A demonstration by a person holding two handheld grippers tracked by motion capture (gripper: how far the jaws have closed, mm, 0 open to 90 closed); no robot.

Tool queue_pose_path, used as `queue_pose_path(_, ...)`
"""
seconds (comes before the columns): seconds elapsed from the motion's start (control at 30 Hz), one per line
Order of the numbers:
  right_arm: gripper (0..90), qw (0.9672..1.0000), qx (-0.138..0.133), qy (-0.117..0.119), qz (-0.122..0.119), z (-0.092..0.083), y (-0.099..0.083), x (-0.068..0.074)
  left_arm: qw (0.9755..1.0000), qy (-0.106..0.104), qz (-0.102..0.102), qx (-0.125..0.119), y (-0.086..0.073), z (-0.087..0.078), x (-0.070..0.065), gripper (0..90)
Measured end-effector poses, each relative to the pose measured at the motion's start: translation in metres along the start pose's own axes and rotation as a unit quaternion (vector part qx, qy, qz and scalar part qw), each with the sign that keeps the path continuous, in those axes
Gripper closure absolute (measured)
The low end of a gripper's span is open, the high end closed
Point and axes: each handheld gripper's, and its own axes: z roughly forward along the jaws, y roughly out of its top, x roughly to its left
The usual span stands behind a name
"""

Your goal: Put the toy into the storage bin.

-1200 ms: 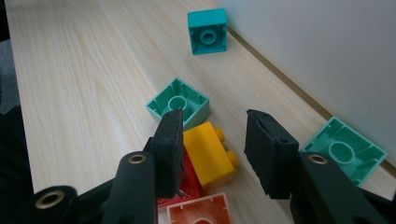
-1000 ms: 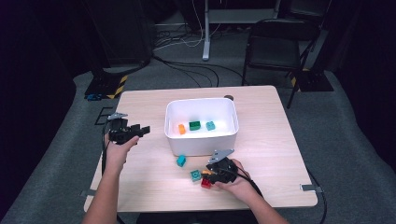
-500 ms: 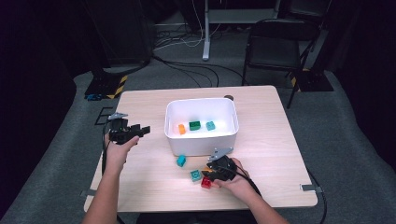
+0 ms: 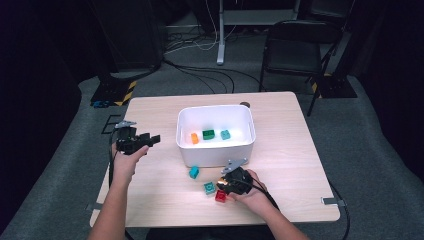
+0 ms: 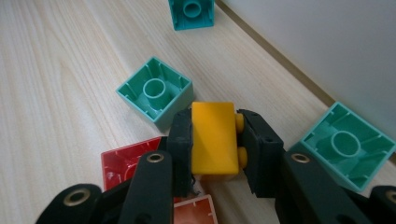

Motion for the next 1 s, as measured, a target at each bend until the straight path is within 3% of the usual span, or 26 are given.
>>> queue_pose_path(0.5,66.8,0.9996,-0.030,0.000,0.003,-0.030,0.014,0.001,1.0000,0.001,0.001,0.001,0.000,0.000,0.000,43.4)
queue_pose_path(1.0,66.9,0.9993,-0.037,0.006,0.008,-0.052,0.028,0.001,1.0000,0.001,-0.001,-0.003,0.000,-0.002,0.001,43.4)
